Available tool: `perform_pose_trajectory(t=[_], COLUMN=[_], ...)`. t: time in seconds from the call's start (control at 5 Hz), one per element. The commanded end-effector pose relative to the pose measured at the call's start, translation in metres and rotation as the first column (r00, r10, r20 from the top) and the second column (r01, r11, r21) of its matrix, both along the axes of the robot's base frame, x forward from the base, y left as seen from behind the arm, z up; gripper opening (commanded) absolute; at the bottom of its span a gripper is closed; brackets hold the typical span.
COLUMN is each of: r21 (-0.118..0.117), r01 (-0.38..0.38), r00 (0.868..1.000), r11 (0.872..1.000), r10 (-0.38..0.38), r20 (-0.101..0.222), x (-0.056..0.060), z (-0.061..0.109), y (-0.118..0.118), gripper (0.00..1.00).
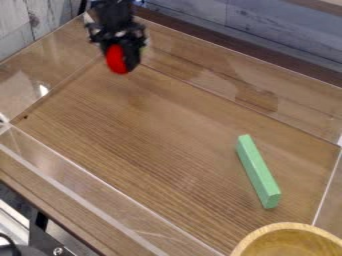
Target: Move the red object to the right side of the table
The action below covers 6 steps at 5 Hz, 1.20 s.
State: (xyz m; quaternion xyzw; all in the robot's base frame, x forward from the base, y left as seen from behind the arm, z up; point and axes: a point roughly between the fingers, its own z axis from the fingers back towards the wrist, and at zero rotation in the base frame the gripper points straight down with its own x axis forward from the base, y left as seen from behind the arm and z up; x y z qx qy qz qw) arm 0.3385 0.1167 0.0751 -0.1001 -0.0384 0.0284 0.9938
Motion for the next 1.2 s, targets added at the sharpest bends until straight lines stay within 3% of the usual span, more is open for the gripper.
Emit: perform_pose_trajectory(t=[0.0, 0.2, 0.4, 1.0], r21=[0.011, 0.001, 0.005, 0.014], r01=[0.057, 0.118, 0.159, 0.184], r00=[0.996, 0.990, 0.985, 0.981], r11=[0.998, 0.993, 0.987, 0.983], r10=[-0.057, -0.118, -0.159, -0.184], r20=[0.071, 0.073, 0.072, 0.056], x=[0.015, 0.022, 0.024, 0.022], z=[0.029, 0.028, 0.028, 0.026], y=[-0.040, -0.080, -0.106, -0.128], gripper=[0.00, 0.00, 0.00, 0.00])
